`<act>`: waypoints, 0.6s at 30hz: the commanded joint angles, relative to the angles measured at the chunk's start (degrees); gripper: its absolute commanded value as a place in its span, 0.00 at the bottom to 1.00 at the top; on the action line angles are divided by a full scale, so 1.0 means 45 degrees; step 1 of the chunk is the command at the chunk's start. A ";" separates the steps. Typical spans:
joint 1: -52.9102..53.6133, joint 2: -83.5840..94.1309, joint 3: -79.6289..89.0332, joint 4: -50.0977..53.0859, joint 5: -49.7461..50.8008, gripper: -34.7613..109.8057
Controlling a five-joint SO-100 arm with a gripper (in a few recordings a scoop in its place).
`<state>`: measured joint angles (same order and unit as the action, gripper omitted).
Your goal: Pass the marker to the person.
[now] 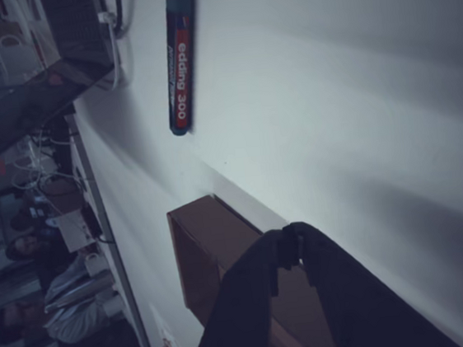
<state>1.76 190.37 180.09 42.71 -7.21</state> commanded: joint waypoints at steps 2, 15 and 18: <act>0.0059 0.0137 0.0391 -0.0195 0.0020 0.21; -0.0059 0.0137 -0.1797 0.0195 -0.0176 0.21; -0.0430 -0.0234 -0.3223 0.0879 0.0137 0.21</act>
<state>1.14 190.20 172.88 45.09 -7.47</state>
